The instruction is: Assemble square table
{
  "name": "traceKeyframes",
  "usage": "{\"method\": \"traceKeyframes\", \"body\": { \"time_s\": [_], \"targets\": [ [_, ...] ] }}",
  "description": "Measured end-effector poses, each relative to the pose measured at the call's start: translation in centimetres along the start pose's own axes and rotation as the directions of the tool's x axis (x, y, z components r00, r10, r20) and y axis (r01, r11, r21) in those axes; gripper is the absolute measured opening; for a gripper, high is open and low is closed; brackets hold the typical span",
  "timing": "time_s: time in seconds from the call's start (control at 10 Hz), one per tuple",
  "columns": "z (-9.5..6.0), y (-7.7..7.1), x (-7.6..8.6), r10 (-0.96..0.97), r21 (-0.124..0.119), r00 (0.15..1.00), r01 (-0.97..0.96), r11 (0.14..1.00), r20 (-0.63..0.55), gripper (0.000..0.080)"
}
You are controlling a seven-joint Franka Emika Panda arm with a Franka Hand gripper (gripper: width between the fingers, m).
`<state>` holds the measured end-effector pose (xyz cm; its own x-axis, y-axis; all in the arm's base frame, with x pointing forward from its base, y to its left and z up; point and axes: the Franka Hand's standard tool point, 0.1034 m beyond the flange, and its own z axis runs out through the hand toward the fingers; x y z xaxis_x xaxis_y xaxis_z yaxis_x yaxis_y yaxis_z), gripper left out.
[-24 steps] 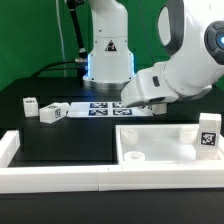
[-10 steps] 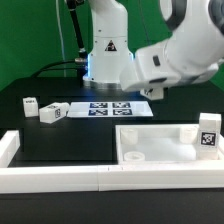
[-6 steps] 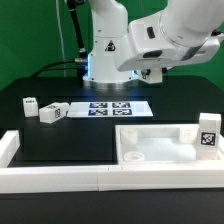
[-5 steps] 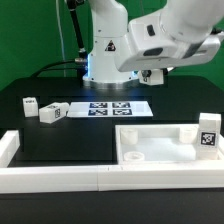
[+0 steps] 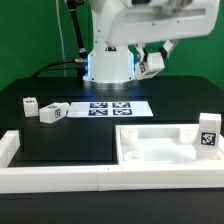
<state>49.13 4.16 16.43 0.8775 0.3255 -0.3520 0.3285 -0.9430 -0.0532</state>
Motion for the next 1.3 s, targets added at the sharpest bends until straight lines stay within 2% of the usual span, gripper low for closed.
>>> {"method": "traceKeyframes", "body": {
  "time_s": [0.4,0.5,0.7,0.8,0.9,1.0,1.2,1.3],
  "targets": [
    [0.1,0.5,1.0,0.006,-0.031,0.961,-0.015,0.999,-0.275,0.0290],
    [-0.2,1.2,2.6,0.012,-0.026,0.940,-0.022,0.999,-0.340,0.0290],
    [-3.0,3.9,6.5,0.033,-0.040,0.874,-0.060,0.997,-0.485,0.0290],
    [-4.4,5.5,8.4,0.058,-0.052,0.809,-0.109,0.993,-0.585,0.0290],
    [-4.9,6.5,9.4,0.046,-0.090,0.749,-0.140,0.986,-0.661,0.0290],
    [-4.5,6.8,8.9,0.020,-0.119,0.729,-0.139,0.983,-0.684,0.0290],
    [-4.7,8.5,8.3,-0.033,-0.194,0.637,-0.184,0.964,-0.770,0.0290],
    [-4.7,9.4,7.8,-0.055,-0.223,0.589,-0.216,0.950,-0.806,0.0291]
  ]
}}
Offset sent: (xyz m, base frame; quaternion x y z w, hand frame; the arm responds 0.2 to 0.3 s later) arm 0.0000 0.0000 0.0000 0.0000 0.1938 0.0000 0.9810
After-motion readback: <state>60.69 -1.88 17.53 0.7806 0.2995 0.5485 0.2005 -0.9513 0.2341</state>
